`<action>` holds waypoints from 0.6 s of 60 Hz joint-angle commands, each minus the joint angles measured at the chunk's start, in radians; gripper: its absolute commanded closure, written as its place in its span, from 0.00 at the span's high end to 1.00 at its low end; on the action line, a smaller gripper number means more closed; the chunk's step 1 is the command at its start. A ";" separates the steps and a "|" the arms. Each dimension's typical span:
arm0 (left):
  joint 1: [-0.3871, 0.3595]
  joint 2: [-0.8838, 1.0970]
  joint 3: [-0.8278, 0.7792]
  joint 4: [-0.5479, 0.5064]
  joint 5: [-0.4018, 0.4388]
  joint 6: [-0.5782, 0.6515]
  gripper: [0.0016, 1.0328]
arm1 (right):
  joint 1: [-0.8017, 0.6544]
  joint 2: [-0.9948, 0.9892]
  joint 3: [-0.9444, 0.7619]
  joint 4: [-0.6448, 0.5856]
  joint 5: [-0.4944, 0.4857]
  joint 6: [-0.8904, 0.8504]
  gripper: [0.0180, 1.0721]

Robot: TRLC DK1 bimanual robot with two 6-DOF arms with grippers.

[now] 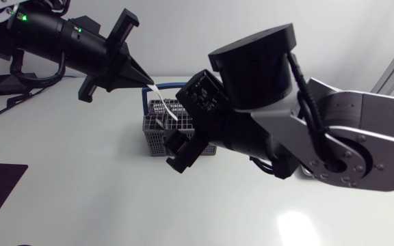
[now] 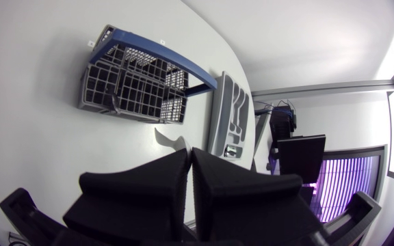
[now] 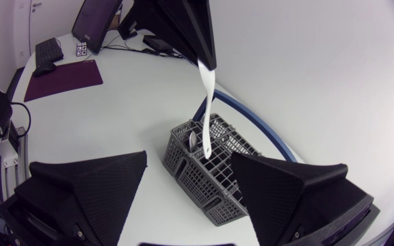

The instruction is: Unload the cutlery basket into the drawer organizer.

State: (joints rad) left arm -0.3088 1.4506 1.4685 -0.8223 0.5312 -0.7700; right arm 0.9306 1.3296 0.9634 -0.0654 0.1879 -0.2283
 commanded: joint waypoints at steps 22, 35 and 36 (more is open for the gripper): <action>0.022 0.036 -0.014 -0.024 0.159 -0.031 0.04 | 0.005 0.138 0.000 0.202 0.041 -0.088 0.56; 0.028 0.034 -0.022 -0.040 0.184 -0.022 0.04 | 0.001 0.180 0.008 0.268 0.078 -0.123 0.47; 0.028 0.034 -0.022 -0.040 0.185 -0.020 0.04 | 0.001 0.181 0.009 0.269 0.079 -0.123 0.47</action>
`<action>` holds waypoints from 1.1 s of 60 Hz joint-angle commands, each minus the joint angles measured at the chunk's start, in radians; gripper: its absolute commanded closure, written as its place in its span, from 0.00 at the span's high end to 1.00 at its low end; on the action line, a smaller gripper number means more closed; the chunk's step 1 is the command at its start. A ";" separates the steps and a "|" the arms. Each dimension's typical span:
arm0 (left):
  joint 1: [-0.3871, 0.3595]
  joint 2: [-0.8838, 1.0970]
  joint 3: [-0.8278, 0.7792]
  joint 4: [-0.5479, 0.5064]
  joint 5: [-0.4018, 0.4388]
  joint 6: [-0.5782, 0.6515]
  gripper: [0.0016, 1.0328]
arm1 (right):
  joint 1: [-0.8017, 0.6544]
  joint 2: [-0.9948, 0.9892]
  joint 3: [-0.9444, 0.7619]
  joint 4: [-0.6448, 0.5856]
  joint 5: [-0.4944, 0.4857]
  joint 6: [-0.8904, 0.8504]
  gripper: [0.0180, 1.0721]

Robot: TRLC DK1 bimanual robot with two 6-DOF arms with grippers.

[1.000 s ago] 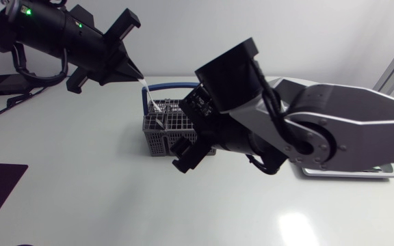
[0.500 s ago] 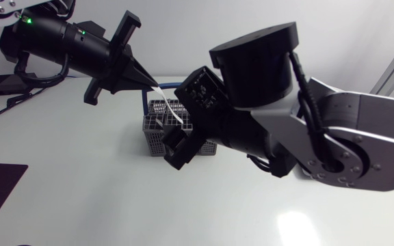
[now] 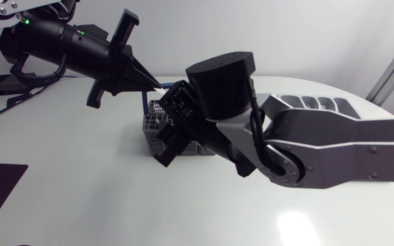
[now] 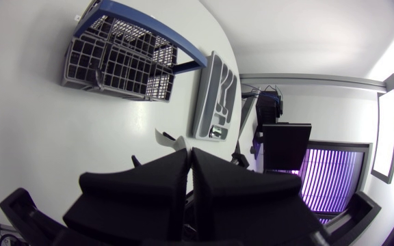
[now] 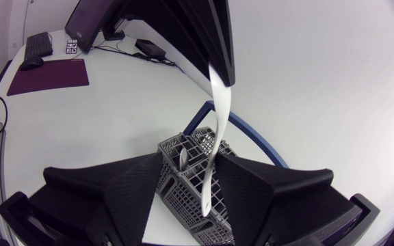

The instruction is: Unload the cutlery basket into the drawer organizer.

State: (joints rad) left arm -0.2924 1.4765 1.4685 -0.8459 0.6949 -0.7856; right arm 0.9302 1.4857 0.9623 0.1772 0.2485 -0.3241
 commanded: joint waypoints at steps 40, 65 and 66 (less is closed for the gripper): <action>0.019 0.002 -0.028 -0.022 0.023 -0.003 0.04 | 0.001 0.019 -0.013 0.102 0.086 -0.075 0.05; 0.052 0.002 0.007 -0.010 0.081 -0.020 0.81 | 0.001 0.013 -0.040 0.085 0.078 -0.072 0.05; 0.055 0.002 0.009 -0.010 0.081 -0.020 0.81 | 0.001 0.012 -0.042 0.084 0.078 -0.072 0.05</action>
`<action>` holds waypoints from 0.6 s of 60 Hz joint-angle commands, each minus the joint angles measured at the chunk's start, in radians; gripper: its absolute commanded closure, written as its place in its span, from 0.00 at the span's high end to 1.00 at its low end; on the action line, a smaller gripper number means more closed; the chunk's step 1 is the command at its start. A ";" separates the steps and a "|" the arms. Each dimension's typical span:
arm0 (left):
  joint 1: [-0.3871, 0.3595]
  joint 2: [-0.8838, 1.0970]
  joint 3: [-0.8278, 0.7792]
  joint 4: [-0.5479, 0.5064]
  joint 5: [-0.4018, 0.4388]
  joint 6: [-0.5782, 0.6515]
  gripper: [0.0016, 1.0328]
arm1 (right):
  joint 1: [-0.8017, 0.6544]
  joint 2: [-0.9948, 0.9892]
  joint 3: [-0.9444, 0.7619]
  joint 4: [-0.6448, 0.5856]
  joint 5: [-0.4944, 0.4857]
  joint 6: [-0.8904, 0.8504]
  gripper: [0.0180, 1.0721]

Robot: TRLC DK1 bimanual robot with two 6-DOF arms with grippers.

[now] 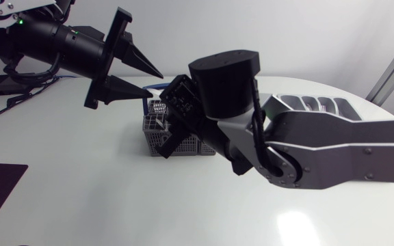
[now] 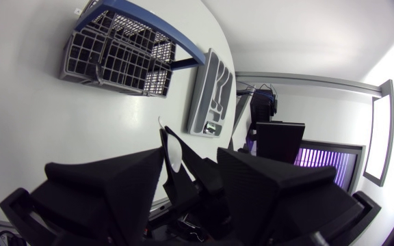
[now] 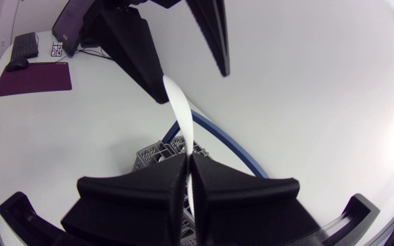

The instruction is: Unload the cutlery basket into the drawer organizer.

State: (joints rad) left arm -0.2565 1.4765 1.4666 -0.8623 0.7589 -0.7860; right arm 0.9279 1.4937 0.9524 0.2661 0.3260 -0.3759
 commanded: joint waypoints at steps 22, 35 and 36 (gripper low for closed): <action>0.117 -0.001 0.083 0.008 0.016 -0.039 0.88 | -0.041 -0.099 -0.090 -0.117 -0.091 -0.006 0.05; 0.145 0.015 0.069 -0.060 -0.024 0.042 0.88 | -0.162 -0.224 -0.139 -0.238 -0.222 0.009 0.05; 0.145 0.016 0.064 -0.063 -0.029 0.050 0.88 | -0.172 -0.231 -0.144 -0.248 -0.231 0.009 0.05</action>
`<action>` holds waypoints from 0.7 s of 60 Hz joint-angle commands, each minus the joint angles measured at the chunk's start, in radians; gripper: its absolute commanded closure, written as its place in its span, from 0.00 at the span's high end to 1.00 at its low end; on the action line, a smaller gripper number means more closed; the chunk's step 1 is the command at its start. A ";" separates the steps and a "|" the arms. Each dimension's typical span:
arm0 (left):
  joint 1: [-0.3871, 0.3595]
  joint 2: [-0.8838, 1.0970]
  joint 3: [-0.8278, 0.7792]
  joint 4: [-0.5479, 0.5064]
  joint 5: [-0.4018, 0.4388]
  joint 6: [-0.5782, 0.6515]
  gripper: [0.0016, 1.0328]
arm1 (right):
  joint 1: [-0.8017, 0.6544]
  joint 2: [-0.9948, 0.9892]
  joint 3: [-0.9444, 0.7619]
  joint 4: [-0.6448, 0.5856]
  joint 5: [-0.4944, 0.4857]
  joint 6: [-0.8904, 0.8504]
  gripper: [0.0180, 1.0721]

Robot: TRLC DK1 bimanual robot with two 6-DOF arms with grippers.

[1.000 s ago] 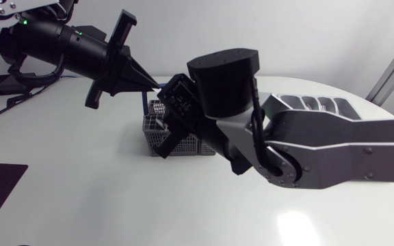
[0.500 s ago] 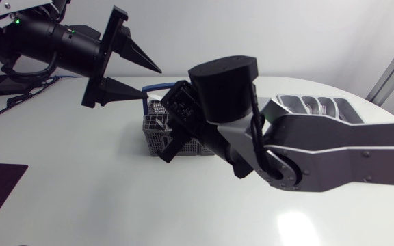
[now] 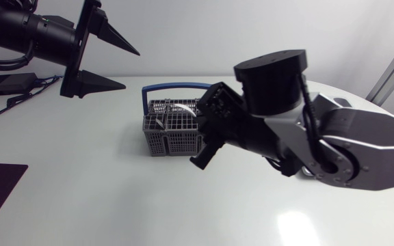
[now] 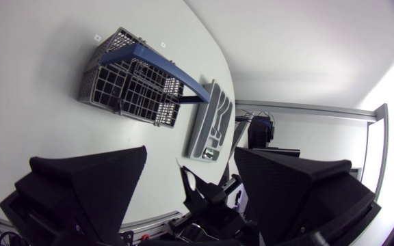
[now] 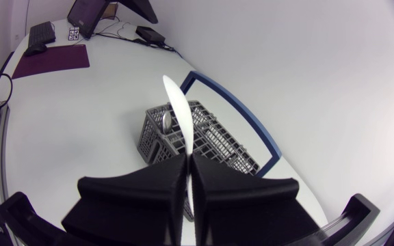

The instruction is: Unload the cutlery basket into the drawer organizer.

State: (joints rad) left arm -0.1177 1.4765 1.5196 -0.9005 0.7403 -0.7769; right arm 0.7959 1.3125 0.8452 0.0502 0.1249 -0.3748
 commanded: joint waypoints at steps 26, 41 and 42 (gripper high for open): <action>-0.037 0.111 -0.062 -0.092 -0.116 0.189 0.87 | -0.393 -0.260 -0.113 -0.302 -0.337 -0.118 0.05; -0.059 0.145 -0.087 -0.092 -0.173 0.214 0.85 | -0.623 -0.297 -0.120 -0.447 -0.455 -0.372 0.05; -0.062 0.150 -0.090 -0.092 -0.182 0.214 0.84 | -0.641 -0.299 -0.121 -0.458 -0.462 -0.400 0.05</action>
State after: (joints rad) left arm -0.1684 1.5986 1.4628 -0.9794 0.5682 -0.5793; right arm 0.2077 1.0248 0.7570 -0.3756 -0.3153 -0.6613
